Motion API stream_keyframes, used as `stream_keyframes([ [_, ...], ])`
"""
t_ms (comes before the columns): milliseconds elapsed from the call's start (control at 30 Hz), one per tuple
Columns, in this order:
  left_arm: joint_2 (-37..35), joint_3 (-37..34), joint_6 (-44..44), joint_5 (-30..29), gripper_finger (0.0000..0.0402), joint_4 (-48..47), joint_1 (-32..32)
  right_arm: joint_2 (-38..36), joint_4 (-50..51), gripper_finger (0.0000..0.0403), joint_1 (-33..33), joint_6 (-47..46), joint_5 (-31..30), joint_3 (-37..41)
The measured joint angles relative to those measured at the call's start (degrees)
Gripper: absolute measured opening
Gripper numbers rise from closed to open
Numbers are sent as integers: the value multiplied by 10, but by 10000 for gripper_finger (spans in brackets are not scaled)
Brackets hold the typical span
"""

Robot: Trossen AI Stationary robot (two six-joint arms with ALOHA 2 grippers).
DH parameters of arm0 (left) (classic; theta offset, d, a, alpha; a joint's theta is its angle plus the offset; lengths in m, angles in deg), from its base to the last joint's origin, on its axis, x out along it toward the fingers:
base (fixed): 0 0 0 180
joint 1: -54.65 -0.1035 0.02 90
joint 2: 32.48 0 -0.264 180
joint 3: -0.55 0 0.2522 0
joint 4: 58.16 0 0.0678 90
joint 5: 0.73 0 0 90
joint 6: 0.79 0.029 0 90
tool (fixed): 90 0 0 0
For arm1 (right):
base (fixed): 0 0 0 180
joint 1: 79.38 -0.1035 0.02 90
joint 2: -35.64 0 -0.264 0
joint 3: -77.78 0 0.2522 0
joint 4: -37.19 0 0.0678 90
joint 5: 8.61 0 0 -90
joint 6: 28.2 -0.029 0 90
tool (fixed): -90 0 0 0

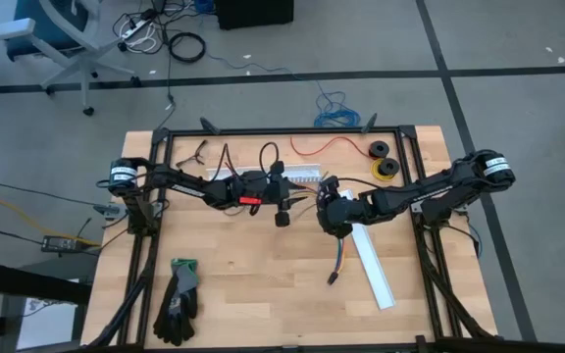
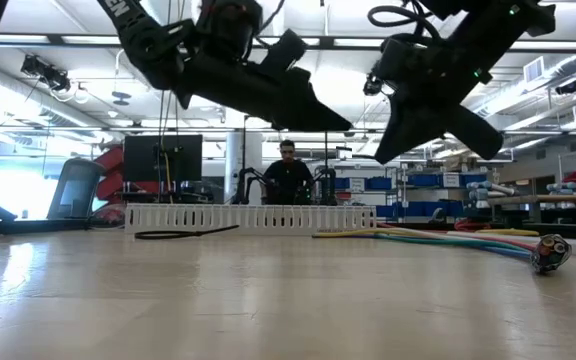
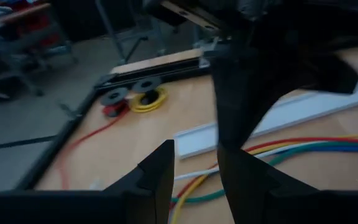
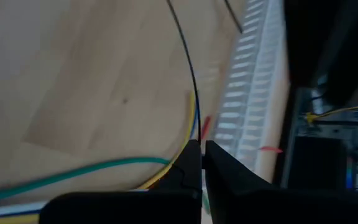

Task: Ziptie cables
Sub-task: Wrap the cable wires with black zip tie

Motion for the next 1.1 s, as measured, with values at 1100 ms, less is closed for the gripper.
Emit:
stream_keyframes([
  [1100, 0, 83, 28, -280, 133, -199, 119, 0, 111, 0, 32, -211, 230, -81],
])
